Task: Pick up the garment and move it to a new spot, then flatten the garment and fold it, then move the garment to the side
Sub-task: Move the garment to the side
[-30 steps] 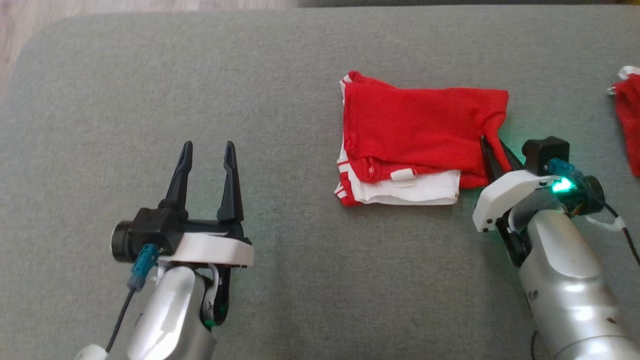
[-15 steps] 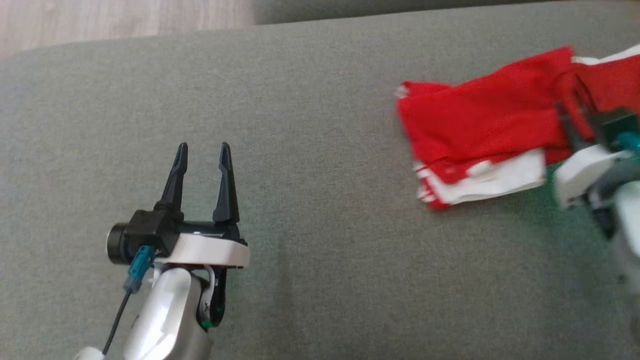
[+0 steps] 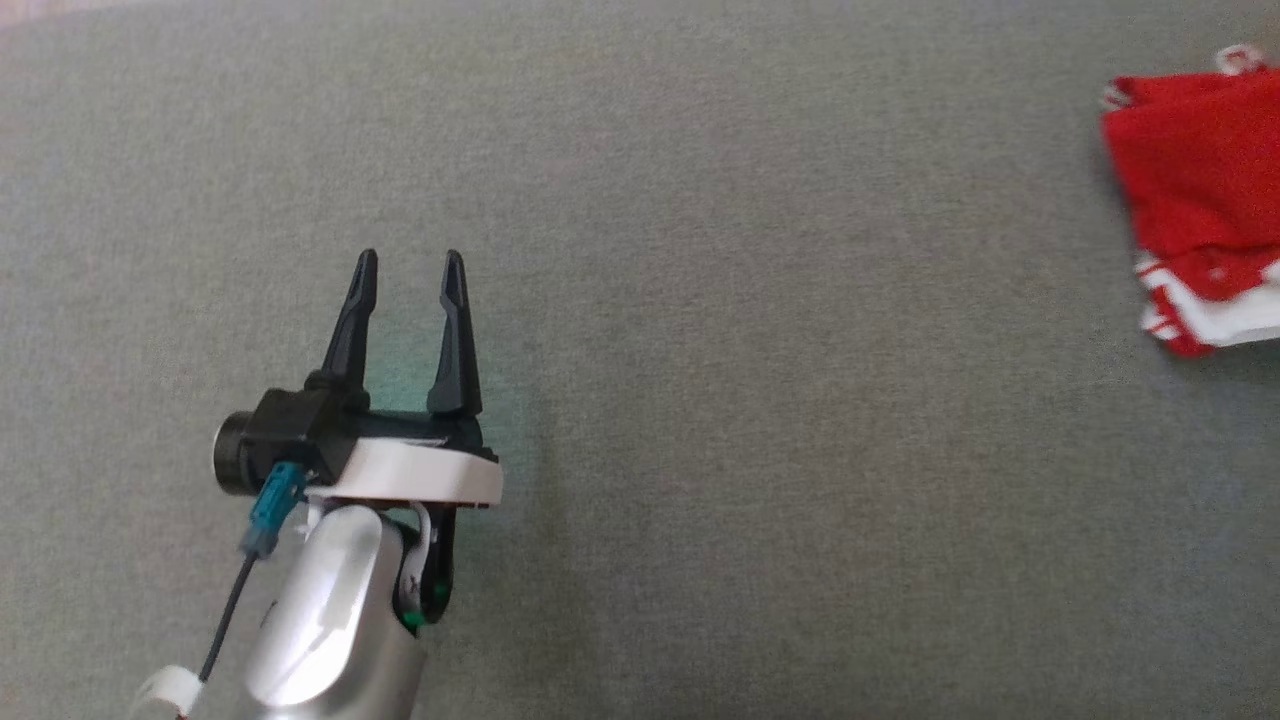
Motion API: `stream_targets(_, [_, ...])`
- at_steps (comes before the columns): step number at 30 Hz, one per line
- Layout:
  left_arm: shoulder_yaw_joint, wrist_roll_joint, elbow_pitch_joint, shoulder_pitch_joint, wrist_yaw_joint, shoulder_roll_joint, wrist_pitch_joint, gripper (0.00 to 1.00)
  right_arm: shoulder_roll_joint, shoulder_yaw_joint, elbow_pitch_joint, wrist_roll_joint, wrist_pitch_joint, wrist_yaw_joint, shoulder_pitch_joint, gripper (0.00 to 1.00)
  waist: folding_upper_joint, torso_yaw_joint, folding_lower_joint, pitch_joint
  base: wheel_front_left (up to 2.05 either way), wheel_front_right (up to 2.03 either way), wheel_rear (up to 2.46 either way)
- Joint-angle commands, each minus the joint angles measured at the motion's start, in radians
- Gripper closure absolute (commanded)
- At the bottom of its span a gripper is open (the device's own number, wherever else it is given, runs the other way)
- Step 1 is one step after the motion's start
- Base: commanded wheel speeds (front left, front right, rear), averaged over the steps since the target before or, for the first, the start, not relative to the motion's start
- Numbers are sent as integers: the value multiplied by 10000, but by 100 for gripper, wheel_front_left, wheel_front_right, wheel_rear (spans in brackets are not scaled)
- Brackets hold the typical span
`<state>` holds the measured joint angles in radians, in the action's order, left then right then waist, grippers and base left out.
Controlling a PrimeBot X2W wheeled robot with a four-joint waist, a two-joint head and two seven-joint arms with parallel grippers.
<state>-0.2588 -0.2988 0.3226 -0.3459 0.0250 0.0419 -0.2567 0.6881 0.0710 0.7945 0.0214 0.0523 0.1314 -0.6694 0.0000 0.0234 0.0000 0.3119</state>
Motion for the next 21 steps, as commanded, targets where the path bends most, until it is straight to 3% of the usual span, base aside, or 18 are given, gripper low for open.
stream_targets(1, [245,-30,-284,-335,1,83,-51,0,493,-111,-148,118,-9,-7,-242,100,0,113,0,150,0,0,0])
stream_targets(12, [420,-37,-343,-542,26,83,-51,0,559,-1648,857,960,-356,-7,-579,100,0,334,0,676,0,0,0])
stream_targets(13, [410,-70,-278,-539,43,83,-51,0,385,-1916,903,924,-358,-7,-627,0,0,311,0,669,0,0,0])
stream_targets(21, [379,-186,-239,-586,69,83,-51,0,-254,-2619,454,1163,-104,-7,-777,0,0,158,0,226,0,0,0])
